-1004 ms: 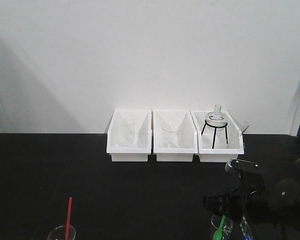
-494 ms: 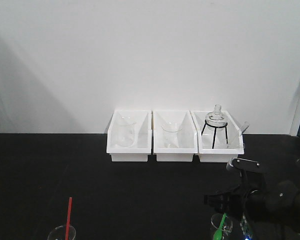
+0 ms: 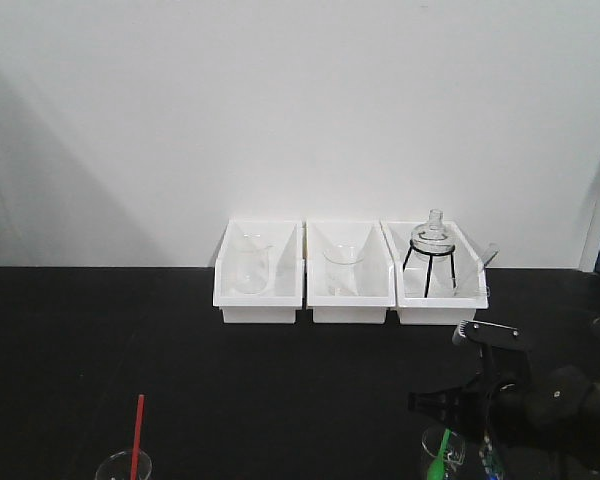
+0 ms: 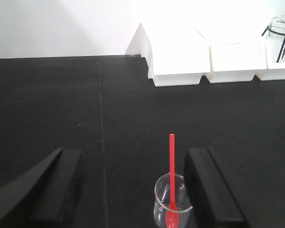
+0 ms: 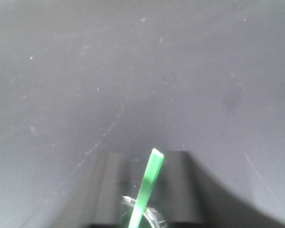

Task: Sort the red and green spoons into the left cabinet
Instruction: 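Grasp the green spoon with the right gripper and lift it from the beaker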

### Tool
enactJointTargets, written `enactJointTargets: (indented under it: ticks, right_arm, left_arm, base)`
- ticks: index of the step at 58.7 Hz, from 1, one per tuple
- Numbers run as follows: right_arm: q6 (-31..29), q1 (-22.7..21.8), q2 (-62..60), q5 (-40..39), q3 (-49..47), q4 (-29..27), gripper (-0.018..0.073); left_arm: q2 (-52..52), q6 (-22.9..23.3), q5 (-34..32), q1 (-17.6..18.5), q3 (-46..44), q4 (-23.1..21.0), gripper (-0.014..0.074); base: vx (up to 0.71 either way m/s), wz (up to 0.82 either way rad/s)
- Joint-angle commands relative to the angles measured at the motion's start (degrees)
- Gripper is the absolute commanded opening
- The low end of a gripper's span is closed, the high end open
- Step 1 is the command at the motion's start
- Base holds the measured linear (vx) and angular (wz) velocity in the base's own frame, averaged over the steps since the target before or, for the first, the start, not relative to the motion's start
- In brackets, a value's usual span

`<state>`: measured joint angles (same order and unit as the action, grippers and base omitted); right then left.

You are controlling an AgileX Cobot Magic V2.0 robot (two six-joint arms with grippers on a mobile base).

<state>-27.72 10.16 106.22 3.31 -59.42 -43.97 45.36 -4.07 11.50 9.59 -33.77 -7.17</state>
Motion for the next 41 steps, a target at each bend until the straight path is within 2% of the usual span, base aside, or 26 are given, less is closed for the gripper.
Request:
enactJointTargets:
  ticks: [1,4,20,41]
  right_arm:
    - [-0.8,-0.1,-2.8,-3.0,-1.7,0.0,0.0028]
    - [-0.8,-0.1,-2.8,-2.7,-1.7,0.0,-0.0016]
    - [-1.6,-0.1,-4.9,-1.3,-1.7,0.1,-0.0006]
    - [-7.6,-0.1,-16.1,1.8,-1.7,0.1,-0.0006]
  left_arm:
    - [-0.2,-0.2,-4.1,0.2,-1.9,-0.4,0.0554]
    - [-0.2,-0.2,-4.1,0.2,-1.9,-0.4,0.0554]
    - [-0.2,-0.2,-3.1,0.2,-1.9,-0.4,0.0554]
    - [-0.2,0.0,-2.1,0.2,-1.9,-1.6,0.0554]
  base:
    - [0.00,0.00]
    - [0.00,0.00]
    - [0.00,0.00]
    - [0.00,0.00]
